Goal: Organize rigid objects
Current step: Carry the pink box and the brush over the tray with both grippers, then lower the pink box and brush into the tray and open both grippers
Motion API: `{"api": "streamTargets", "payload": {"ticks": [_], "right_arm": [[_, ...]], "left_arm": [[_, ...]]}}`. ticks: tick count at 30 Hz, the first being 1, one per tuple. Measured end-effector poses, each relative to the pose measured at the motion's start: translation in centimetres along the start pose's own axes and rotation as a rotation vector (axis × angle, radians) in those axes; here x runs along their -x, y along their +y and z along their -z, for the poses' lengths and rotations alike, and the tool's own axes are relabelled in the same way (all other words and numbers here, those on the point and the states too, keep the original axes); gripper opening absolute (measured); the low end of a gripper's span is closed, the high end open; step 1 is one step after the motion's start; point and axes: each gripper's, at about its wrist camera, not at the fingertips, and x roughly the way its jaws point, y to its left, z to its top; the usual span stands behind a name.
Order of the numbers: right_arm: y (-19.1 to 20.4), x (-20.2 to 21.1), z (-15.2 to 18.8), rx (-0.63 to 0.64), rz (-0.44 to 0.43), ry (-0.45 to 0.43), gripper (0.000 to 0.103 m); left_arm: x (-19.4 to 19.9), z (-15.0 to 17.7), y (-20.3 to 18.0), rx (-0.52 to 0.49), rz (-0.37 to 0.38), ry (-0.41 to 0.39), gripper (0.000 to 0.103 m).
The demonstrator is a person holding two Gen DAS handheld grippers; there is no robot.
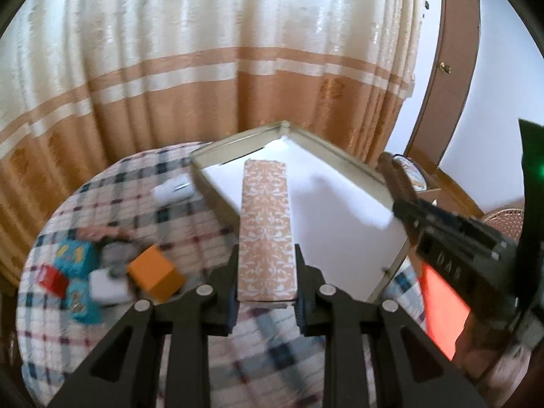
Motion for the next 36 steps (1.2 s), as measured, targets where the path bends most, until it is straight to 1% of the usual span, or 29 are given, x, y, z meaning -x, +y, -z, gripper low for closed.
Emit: {"api": "streamTargets", "payload": {"ticks": [5, 9, 15, 19, 24, 27, 29, 32, 36], "right_arm": [[-0.3, -0.9, -0.2, 0.017, 0.006, 0.001, 0.028], [-0.6, -2.0, -0.4, 0.052, 0.018, 0.006, 0.028], [-0.6, -3.8, -0.5, 0.089, 0.015, 0.025, 0.028], [-0.7, -4.8, -0.2, 0.088, 0.016, 0.045, 0.028], [-0.5, -6.0, 0.4, 0.085, 0.01, 0.085, 0.028], [0.0, -6.0, 0.5, 0.089, 0.011, 0.089, 0.028], [0.4, -6.0, 0.8, 0.084, 0.0, 0.11, 0.028], [1.3, -5.7, 1.2, 0.079, 0.003, 0.125, 0.028], [2.3, -5.3, 1.7, 0.056, 0.005, 0.173, 0.028]], "left_arm": [[-3.3, -1.6, -1.4, 0.02, 0.054, 0.028, 0.024], [-6.0, -2.1, -2.4, 0.015, 0.051, 0.073, 0.024], [-8.7, -1.6, -2.9, 0.022, 0.044, 0.136, 0.024], [-9.3, -1.1, -3.1, 0.006, 0.023, 0.147, 0.024], [-9.3, -0.7, -3.4, -0.044, -0.003, 0.15, 0.024], [-9.1, -1.0, -3.2, -0.063, -0.018, 0.151, 0.024], [-9.1, -1.1, -2.9, -0.085, -0.058, 0.156, 0.024], [-9.1, -1.2, -2.0, -0.085, -0.055, 0.164, 0.024], [-8.8, -1.3, -1.3, -0.118, -0.095, 0.165, 0.024]]}}
